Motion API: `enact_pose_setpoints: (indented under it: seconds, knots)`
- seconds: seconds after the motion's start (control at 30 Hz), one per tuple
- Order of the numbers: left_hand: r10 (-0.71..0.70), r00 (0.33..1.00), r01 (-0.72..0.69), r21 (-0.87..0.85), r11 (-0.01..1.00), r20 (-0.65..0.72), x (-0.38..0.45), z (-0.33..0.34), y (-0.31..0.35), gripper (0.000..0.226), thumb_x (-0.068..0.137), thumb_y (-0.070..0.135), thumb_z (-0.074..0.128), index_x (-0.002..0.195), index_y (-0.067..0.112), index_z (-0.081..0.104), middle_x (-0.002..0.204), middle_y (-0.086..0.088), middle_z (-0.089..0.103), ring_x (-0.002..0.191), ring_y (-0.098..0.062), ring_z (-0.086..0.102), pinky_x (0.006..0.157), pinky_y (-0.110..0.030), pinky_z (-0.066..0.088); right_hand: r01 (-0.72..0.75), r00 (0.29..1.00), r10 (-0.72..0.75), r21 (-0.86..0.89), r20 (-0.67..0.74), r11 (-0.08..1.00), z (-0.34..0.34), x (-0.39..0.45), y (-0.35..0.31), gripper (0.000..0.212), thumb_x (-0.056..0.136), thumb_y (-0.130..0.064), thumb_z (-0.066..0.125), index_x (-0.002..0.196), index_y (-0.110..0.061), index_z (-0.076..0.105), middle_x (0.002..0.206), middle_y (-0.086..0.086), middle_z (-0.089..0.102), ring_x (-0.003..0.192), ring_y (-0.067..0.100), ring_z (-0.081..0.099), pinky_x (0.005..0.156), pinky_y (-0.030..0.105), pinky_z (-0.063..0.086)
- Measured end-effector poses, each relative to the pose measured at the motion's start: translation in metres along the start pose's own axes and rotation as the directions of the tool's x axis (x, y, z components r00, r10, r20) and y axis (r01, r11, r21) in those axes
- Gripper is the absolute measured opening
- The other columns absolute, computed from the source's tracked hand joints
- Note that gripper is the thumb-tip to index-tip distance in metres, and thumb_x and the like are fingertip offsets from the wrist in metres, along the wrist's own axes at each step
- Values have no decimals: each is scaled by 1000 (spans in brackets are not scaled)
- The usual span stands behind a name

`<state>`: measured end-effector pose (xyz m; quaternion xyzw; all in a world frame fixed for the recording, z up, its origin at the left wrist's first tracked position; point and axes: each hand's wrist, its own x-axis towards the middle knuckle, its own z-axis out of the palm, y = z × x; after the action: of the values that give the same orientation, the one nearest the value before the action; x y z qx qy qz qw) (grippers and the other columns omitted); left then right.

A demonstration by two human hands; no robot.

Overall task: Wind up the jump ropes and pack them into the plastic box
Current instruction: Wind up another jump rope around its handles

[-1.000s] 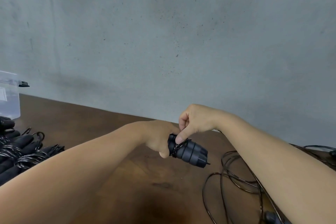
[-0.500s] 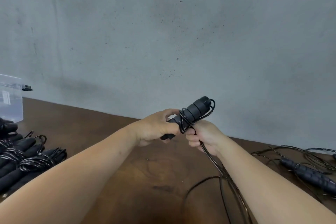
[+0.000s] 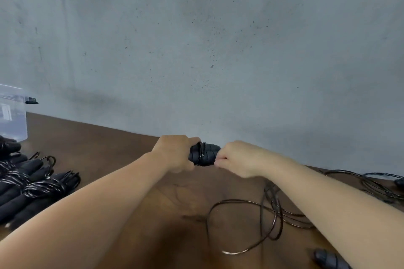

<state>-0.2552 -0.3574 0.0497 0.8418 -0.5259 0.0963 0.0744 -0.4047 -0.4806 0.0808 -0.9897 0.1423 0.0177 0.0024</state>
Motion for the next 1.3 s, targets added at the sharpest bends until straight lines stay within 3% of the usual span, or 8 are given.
enact_pose_setpoints:
  seconds: [0.17,0.3,0.47,0.7,0.9,1.0,1.17,1.3]
  knots:
    - [135,968,-145,32,989,210,-5,-9,11,45,72,30,66,114,36,52,79,10,57,73,-15,55,61,-27,40,175,955,-275,-540,-110,823,-17,5,3,41,100,-53,41,87,-17,57,77,-2,56,69,20,49,50,30,24]
    - [239,862,-3,-465,885,448,-17,-18,-3,68,67,12,67,125,46,55,81,13,61,67,-8,54,63,-22,41,265,799,-486,-518,-354,813,2,4,22,49,100,-54,28,80,-19,56,71,-7,52,60,18,56,52,25,27]
    - [358,878,120,-868,481,319,-23,-16,-9,65,56,5,62,116,31,66,94,0,66,75,-12,57,59,-19,43,141,817,-100,28,-569,990,21,8,41,37,101,-47,32,78,-21,46,70,-10,52,66,18,54,61,35,43]
    - [218,968,108,-991,73,122,-10,-15,-1,46,52,15,63,97,9,60,77,-2,59,65,-14,53,57,-24,48,32,824,325,609,-465,792,52,11,3,44,106,-37,28,81,-19,58,69,-8,55,63,8,53,58,22,37]
    - [-117,993,45,-835,548,-23,-6,-13,-2,46,68,22,67,113,28,60,82,6,64,61,-10,55,60,-24,47,-101,975,221,942,30,320,54,-1,-18,33,106,-32,34,109,-12,60,59,-7,34,42,7,24,39,20,21]
    - [-189,979,109,-586,803,-78,-8,-5,-1,69,72,35,66,136,35,42,107,10,65,91,-15,61,79,-29,50,-240,966,164,929,200,282,46,-10,-19,31,105,-29,38,116,-10,60,60,-6,34,47,8,22,41,20,20]
    - [-128,983,120,-67,991,-130,-9,5,-1,63,79,37,58,138,36,35,107,4,57,95,-23,59,75,-33,47,-209,978,195,451,77,868,27,-18,-19,32,102,-33,44,84,-12,60,68,-1,46,57,14,42,51,26,33]
    - [26,999,-21,112,994,-47,-11,4,6,55,81,35,59,132,37,39,106,4,58,95,-22,57,75,-32,43,-34,991,36,25,-125,999,-4,-19,-17,27,94,-38,59,77,-20,69,64,-4,55,60,15,50,53,29,35]
